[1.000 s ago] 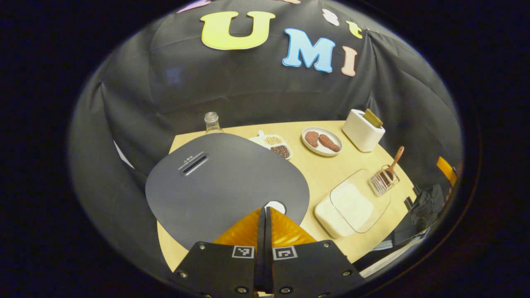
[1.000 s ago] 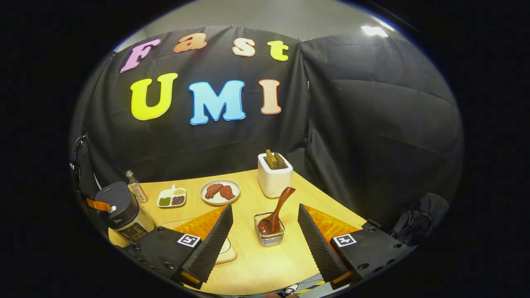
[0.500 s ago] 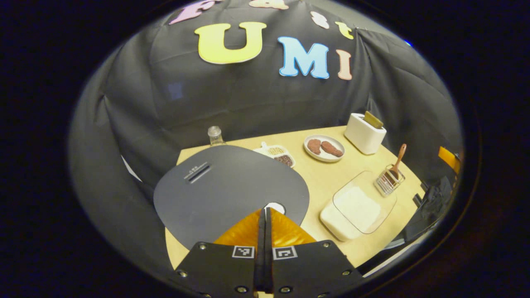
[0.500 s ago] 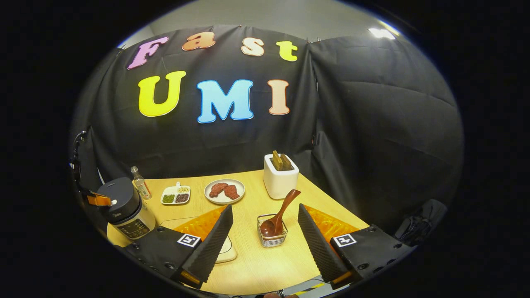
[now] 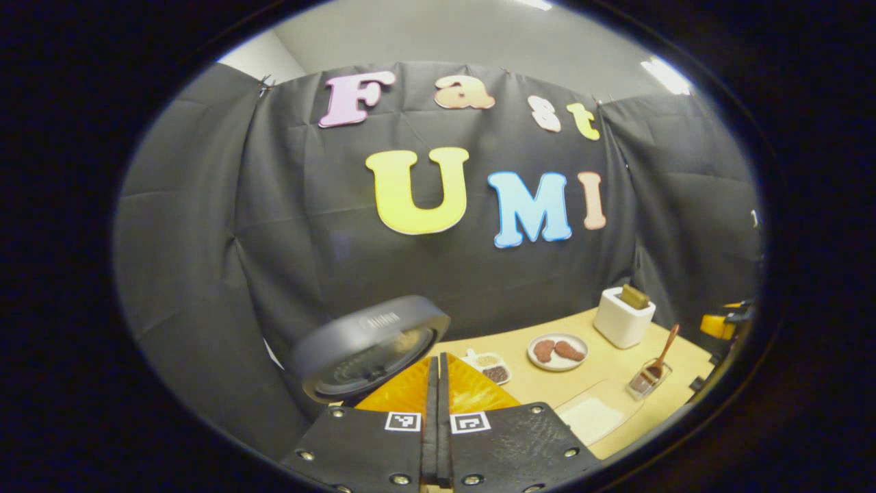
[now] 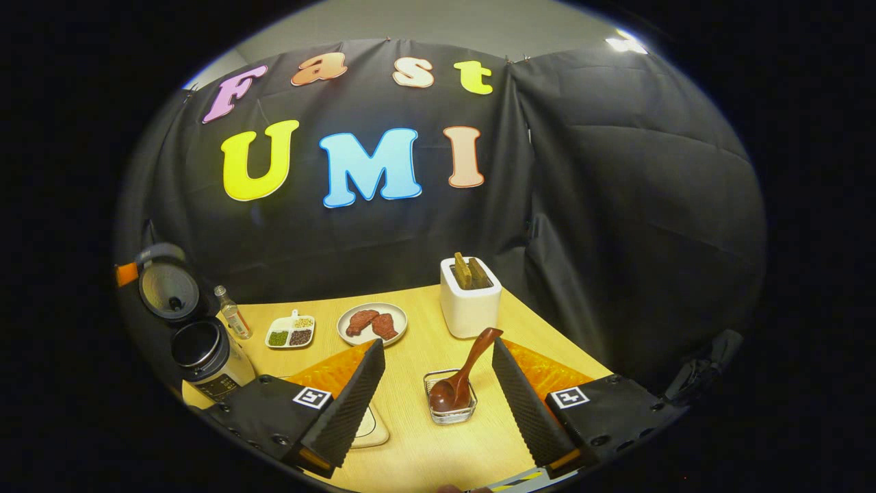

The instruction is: Close the left gripper, press the button to open the rice cooker; take a wooden spoon from the chopstick holder with the right hand, scoop a spoonful of rice and pour it into the rice cooker, then put the wooden spoon back into the chopstick holder.

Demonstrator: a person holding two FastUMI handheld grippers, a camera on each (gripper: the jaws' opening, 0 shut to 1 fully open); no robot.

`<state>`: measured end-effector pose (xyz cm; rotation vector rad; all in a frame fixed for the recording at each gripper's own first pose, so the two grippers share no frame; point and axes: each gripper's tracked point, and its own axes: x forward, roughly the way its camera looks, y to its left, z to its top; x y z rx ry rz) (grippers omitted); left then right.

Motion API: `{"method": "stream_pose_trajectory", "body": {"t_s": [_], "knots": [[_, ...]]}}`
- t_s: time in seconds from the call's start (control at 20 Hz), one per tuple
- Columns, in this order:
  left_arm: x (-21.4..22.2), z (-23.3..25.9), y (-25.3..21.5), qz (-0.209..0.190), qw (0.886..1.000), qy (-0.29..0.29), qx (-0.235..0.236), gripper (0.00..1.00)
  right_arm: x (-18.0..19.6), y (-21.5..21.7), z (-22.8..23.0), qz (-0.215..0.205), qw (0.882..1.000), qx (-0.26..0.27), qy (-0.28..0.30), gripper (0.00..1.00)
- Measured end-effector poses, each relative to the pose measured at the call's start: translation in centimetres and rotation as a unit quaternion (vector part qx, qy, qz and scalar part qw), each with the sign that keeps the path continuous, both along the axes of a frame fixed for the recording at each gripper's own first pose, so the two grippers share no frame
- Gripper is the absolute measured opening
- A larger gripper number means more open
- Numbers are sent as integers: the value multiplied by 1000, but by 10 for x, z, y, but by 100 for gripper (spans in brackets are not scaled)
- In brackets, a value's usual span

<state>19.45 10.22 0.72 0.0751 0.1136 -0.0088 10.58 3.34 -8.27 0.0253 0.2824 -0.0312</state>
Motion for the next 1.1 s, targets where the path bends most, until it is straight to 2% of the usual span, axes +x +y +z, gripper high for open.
{"method": "stream_pose_trajectory", "body": {"t_s": [0.05,0.1,0.15,0.3,0.4,0.55,0.7,0.9,0.95,1.0,1.05,1.1], "knots": [[-5,2,-2,5,1000,-9,0,1,7,-3,0,4,1000,-3,1,100],[-8,2,-2,11,1000,-18,3,8,13,-6,-2,8,1000,-4,5,100],[-12,1,-7,11,1000,-24,3,8,20,-10,-5,11,1000,-4,11,100],[-23,-4,-39,-11,999,-40,-26,62,40,-16,-21,26,999,4,45,100],[-26,-14,-46,4,999,-31,-26,97,52,-20,-32,38,997,1,71,100],[-29,-32,-55,33,999,-5,-29,98,72,-35,-41,39,995,6,90,100],[-35,-43,-57,58,997,14,-42,99,87,-45,-67,32,990,42,130,100],[-43,-53,-50,93,994,39,-44,99,104,-53,-110,29,979,91,182,98],[-45,-55,-48,101,993,43,-44,96,109,-54,-121,28,975,104,195,98],[-46,-58,-49,108,992,48,-44,97,115,-52,-132,28,971,120,204,94],[-48,-62,-50,114,991,53,-44,97,122,-50,-142,31,967,135,212,98],[-50,-63,-52,119,990,58,-43,98,128,-48,-155,33,963,143,224,98]]}}
